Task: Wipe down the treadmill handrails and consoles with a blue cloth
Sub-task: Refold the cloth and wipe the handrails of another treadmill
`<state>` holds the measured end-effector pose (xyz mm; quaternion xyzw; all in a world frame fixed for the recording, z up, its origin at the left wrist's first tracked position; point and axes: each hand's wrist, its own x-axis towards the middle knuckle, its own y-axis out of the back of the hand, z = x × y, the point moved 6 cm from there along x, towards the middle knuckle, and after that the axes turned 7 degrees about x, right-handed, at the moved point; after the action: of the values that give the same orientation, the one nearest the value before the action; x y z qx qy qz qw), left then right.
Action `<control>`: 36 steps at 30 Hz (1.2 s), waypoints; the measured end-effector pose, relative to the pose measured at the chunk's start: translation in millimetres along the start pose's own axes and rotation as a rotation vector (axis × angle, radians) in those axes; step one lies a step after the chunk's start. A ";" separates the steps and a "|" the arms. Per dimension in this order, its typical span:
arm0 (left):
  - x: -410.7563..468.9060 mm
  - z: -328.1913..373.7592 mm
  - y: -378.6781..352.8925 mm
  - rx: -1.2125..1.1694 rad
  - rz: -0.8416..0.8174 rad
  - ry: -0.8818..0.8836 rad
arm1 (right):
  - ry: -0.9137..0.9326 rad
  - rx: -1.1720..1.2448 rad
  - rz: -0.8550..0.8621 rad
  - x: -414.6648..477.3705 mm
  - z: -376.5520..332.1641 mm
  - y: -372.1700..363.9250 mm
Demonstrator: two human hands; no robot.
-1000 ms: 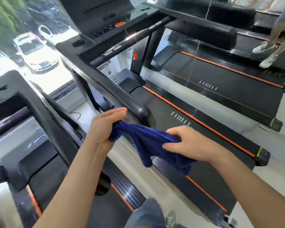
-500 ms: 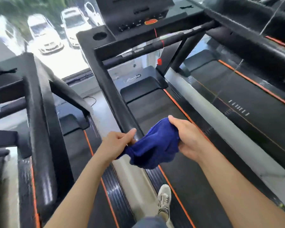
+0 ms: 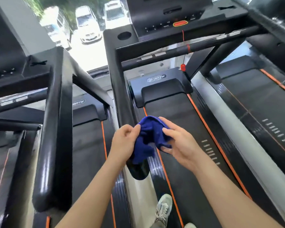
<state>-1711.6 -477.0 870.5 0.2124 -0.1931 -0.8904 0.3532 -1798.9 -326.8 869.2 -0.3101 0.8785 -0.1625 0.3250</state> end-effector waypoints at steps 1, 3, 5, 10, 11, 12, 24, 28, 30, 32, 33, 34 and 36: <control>-7.3 2.6 -6.9 -0.177 -0.060 0.074 | -0.018 -0.050 -0.082 -3.3 2.4 -8.1; -17.8 10.0 -16.6 -0.391 -0.123 0.123 | -0.045 -0.189 -0.249 -12.9 11.6 -27.4; -27.1 16.2 -11.1 -0.428 -0.102 0.095 | 0.014 -0.264 -0.318 -18.7 19.7 -39.2; -36.9 -1.0 21.2 -0.209 0.064 0.078 | 0.165 -0.267 -0.058 -10.1 33.3 -13.9; -38.7 -6.3 26.4 -0.172 0.092 0.087 | 0.188 -0.244 0.009 -11.0 35.4 -5.9; -42.5 -14.5 33.5 -0.128 0.116 0.112 | 0.199 -0.236 0.059 -12.6 40.6 0.3; -13.5 -78.2 78.2 0.417 0.452 0.322 | 0.346 -0.906 0.180 67.4 -6.6 -58.0; -18.8 -117.3 65.4 0.493 0.349 0.478 | 0.147 -1.032 0.153 40.6 36.3 -47.5; -28.0 -129.1 55.8 0.541 0.260 0.573 | 0.127 -1.045 0.103 27.5 69.5 -54.8; -34.8 -130.2 45.8 0.552 0.203 0.562 | 0.215 -1.118 0.118 24.3 88.8 -62.4; -35.4 -122.0 42.5 0.506 0.230 0.465 | 0.268 -1.131 0.138 25.4 91.2 -64.8; -35.6 -107.1 39.7 0.415 0.280 0.330 | 0.304 -1.139 0.151 26.9 91.3 -66.5; -30.8 -73.3 28.6 0.173 0.298 0.123 | 0.358 -1.150 0.163 32.8 91.3 -67.5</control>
<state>-1637.8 -488.7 830.9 0.2652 -0.2765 -0.7936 0.4727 -1727.5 -406.7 819.5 -0.3356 0.8873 0.3141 -0.0361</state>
